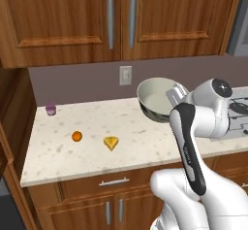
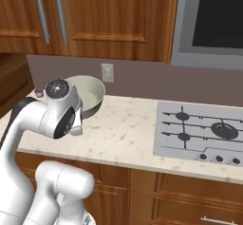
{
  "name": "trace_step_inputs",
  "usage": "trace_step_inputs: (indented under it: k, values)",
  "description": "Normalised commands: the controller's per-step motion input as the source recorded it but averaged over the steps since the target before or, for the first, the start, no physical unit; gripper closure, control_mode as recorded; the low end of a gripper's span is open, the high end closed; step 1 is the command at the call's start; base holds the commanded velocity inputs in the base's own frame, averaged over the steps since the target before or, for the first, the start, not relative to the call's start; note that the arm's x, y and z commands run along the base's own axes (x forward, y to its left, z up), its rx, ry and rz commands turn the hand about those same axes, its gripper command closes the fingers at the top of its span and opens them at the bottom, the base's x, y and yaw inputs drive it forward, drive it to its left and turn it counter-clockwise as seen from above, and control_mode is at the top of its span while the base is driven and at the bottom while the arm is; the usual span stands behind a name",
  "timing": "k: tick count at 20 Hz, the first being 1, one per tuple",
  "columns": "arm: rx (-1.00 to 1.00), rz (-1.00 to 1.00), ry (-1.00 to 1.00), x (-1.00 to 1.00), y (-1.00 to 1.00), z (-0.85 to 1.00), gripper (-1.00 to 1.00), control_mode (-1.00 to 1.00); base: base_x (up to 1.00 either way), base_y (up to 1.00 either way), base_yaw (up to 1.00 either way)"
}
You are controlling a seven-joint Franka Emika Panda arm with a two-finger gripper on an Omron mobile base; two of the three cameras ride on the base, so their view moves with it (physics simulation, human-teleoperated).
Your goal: Pick both bowls and place them on the counter. Then place the tangerine in one bowl and place the cheese in the other bowl.
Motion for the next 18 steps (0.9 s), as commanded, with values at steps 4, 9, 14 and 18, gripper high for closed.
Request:
trace_step_inputs:
  k: [4, 9, 14, 18]
  values:
    - [0.00, 0.00, 0.00, 0.00, 0.00, 0.00, 1.00, 1.00, 0.42, -0.01, 0.00]
    - [0.00, 0.00, 0.00, 0.00, 0.00, 0.00, 1.00, 1.00, 0.39, -0.02, 0.00]
    - [0.00, 0.00, 0.00, 0.00, 0.00, 0.00, 1.00, 1.00, 0.04, 0.00, 0.00]
    - [0.00, 0.00, 0.00, 0.00, 0.00, 0.00, 1.00, 1.00, 0.00, 0.00, 0.00]
